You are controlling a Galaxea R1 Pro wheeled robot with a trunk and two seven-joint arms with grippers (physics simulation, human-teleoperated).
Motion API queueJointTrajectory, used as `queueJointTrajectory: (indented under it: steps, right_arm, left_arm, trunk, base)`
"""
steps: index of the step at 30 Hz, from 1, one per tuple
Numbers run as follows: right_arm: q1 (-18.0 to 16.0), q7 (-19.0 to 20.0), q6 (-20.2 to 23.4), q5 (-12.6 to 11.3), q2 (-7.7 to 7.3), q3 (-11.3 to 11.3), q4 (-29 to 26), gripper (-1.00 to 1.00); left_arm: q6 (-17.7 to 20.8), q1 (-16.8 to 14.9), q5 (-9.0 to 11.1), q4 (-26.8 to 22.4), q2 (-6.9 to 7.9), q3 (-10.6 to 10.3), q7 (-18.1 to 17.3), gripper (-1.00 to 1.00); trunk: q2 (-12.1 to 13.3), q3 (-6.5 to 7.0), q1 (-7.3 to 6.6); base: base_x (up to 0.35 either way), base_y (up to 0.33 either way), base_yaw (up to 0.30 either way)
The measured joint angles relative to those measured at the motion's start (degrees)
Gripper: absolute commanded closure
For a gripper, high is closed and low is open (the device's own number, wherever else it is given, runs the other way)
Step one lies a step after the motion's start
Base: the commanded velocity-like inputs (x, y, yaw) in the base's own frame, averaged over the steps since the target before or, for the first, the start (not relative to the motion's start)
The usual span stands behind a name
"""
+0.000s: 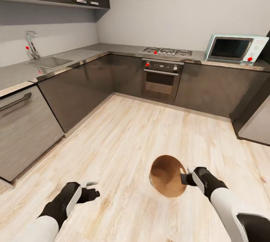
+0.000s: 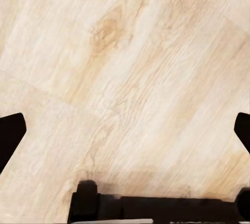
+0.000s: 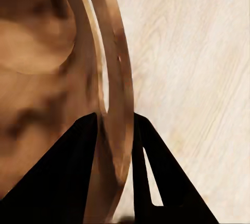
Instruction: Put the three can of soda from the living room inside the tash can in the kitchen.
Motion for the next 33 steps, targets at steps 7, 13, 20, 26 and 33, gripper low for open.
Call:
queueJointTrajectory:
  steps: [7, 13, 20, 26, 33]
  right_arm:
    - [1.6, 4.1, -1.2, 3.5, -2.66, 0.4, 0.2, 1.00]
    - [3.7, 7.1, -4.4, 4.4, -3.50, 0.2, -2.6, 1.00]
    - [7.0, 10.0, -9.3, 5.0, -4.67, 0.2, -4.9, 1.00]
    - [15.0, 14.1, -10.3, 5.9, -6.46, 0.2, -15.5, 1.00]
    - [26.2, 18.4, -13.1, 5.4, -7.36, -0.3, -28.2, 1.00]
  left_arm:
    - [-5.4, -0.1, 0.3, -0.3, 3.65, 0.1, 0.0, -1.00]
    - [-11.8, 0.4, 0.3, -0.1, 5.11, 0.1, -0.1, -1.00]
    - [-19.2, 0.9, 0.3, 0.0, 7.39, 0.1, -0.3, -1.00]
    - [-25.1, 3.4, 0.4, 0.0, 8.62, 0.1, -0.6, -1.00]
    - [-35.0, 11.7, 0.3, -0.4, 8.76, 0.1, -1.7, -1.00]
  trunk:
    - [0.0, 0.00, 0.00]
    - [0.0, 0.00, 0.00]
    - [0.0, 0.01, 0.00]
    - [0.0, -0.01, 0.00]
    - [0.0, -0.02, 0.00]
  base:
    - [0.000, 0.000, 0.000]
    - [0.000, 0.000, 0.000]
    - [0.000, 0.000, 0.000]
    - [0.000, 0.000, 0.000]
    - [0.000, 0.000, 0.000]
